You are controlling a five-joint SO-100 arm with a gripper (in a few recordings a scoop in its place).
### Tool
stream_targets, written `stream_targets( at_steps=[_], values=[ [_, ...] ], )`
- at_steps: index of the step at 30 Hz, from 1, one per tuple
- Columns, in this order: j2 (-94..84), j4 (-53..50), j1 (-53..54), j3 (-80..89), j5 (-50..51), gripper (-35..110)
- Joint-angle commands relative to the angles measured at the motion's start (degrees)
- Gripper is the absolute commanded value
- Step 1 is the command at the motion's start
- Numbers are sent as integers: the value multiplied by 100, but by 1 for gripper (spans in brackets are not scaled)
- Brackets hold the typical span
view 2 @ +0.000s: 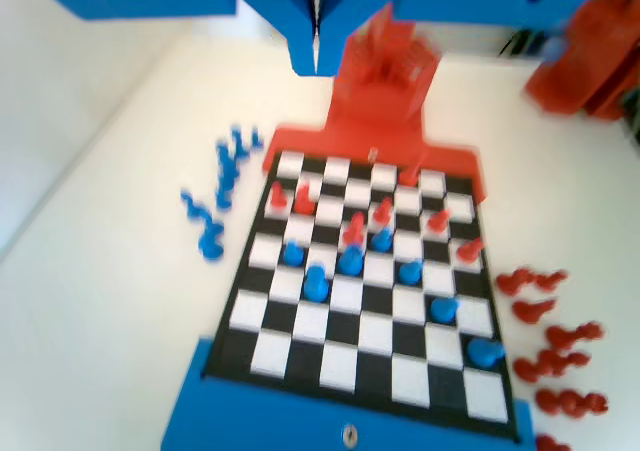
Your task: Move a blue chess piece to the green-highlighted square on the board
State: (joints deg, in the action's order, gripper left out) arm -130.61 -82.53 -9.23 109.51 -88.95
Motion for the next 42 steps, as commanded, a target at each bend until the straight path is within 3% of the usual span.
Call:
stream_targets(
  at_steps=[1, 15, 24, 42],
  values=[
    [-984, -299, 158, -580, 26, 1],
    [-3059, -1037, 642, -606, 18, 1],
    [-4342, -993, 940, 422, -413, 1],
    [-4438, -773, 1107, 1547, -914, 3]
  ],
)
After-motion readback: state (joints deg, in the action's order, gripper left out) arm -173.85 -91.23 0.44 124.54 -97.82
